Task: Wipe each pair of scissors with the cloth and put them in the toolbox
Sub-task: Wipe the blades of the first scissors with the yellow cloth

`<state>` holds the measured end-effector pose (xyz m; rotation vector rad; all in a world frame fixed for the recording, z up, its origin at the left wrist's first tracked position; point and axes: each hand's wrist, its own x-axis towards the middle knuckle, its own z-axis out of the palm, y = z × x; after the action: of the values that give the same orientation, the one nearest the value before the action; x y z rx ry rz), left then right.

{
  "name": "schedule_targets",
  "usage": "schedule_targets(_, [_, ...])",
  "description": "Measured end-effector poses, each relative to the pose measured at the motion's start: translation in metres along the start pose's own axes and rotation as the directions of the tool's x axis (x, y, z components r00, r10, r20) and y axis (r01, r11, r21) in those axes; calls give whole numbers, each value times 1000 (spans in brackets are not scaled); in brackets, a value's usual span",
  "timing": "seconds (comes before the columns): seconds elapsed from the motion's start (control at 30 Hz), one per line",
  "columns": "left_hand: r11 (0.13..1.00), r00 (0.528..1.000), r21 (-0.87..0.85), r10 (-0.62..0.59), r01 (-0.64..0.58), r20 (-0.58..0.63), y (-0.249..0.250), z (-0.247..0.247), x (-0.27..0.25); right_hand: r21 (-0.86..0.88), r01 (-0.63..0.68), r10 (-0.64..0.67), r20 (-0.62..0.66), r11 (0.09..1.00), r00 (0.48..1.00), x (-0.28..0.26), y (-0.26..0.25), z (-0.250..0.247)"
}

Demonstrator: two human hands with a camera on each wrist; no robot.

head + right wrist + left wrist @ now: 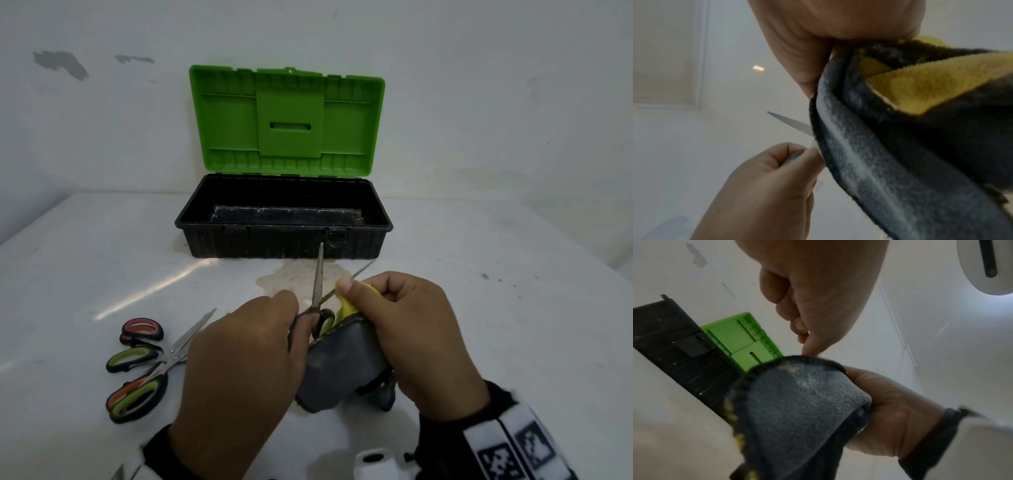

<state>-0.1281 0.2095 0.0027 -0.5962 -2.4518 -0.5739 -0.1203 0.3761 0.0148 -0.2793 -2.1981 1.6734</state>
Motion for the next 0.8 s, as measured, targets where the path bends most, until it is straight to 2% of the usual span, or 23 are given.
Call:
schedule_targets(0.13, [999,1000,54,-8,7,22,-4,-2,-3,149,-113,120,-37,982,992,14,1,-10])
schedule_targets(0.27, [999,999,40,35,-37,33,-1,-8,1,143,-103,98,39,984,994,7,-1,-6])
schedule_targets(0.4, [999,997,-8,32,-32,73,-3,-10,0,176,-132,126,42,976,991,9,2,-5])
schedule_targets(0.47, [999,992,-25,-18,22,123,-5,-10,0,194,-145,147,3,970,989,17,5,-11])
schedule_targets(0.63, [976,976,-128,-154,174,153,-9,-19,7,188,-104,126,-109,977,986,33,13,-34])
schedule_targets(0.7, [928,933,-202,-262,314,248,-10,-24,12,157,-63,83,-122,986,989,34,14,-40])
schedule_targets(0.8, [845,898,-350,-296,405,325,-16,-26,15,84,25,-17,-99,996,995,28,12,-40])
